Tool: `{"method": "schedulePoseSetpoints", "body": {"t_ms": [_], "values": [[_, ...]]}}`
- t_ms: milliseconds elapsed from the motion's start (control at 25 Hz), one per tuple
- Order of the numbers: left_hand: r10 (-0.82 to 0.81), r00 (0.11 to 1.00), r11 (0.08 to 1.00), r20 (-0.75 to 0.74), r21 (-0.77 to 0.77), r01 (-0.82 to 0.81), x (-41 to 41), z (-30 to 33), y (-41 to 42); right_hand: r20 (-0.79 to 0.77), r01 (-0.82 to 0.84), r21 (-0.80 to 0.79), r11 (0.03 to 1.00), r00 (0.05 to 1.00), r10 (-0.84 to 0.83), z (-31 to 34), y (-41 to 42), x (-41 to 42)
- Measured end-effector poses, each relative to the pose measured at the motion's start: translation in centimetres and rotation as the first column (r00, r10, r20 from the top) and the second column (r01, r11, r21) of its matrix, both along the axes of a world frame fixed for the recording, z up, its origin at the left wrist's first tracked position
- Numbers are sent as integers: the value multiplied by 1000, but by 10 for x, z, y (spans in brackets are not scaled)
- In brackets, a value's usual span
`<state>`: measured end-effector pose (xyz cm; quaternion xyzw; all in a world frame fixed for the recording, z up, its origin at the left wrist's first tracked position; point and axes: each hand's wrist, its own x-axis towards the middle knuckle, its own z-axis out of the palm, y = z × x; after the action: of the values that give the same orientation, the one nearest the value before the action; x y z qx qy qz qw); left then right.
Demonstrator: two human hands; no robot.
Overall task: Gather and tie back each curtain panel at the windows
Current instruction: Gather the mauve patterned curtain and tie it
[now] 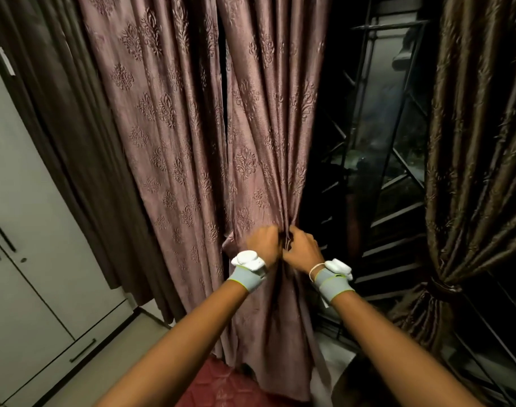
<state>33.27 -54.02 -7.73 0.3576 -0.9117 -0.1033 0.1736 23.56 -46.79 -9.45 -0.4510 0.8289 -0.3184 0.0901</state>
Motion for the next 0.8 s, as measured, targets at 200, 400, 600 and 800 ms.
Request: {"method": "schedulePoseSetpoints", "body": {"t_ms": [200, 400, 600, 800], "values": [[-17, 937, 911, -350, 380, 159, 5, -8, -21, 35, 122, -24, 992, 992, -121, -3, 0, -20], [119, 877, 811, -465, 556, 185, -7, -25, -42, 88, 8, -28, 1000, 996, -6, -6, 0, -25], [185, 884, 896, -430, 443, 28, 6, -6, -34, 126, 26, -47, 999, 992, -20, -12, 3, -38], [214, 969, 975, -122, 78, -206, 18, 9, -9, -23, 144, -41, 989, 989, -145, 0, 11, -21]]}}
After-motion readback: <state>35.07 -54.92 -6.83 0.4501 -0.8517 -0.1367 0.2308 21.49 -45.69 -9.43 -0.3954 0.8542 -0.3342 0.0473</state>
